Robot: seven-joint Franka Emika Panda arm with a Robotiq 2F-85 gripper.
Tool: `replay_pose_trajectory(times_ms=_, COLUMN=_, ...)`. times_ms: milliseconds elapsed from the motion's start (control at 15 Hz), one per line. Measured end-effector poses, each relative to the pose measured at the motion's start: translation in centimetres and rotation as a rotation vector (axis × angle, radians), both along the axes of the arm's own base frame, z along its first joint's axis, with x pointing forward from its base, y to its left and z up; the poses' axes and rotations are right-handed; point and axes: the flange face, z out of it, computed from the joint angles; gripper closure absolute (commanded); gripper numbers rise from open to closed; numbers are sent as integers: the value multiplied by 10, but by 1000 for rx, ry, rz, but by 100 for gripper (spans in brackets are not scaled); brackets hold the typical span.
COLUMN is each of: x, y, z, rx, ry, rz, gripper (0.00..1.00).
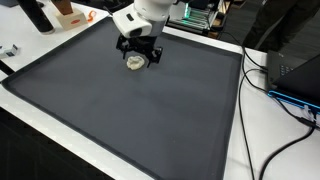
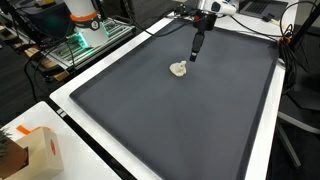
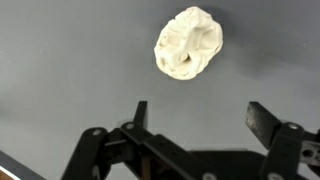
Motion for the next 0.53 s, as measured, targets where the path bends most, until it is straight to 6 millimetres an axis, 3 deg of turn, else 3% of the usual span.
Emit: replay_pose_trajectory(times_ms=533, x=-20, y=-9, z=13, rx=43, ry=28, rz=152, gripper=0)
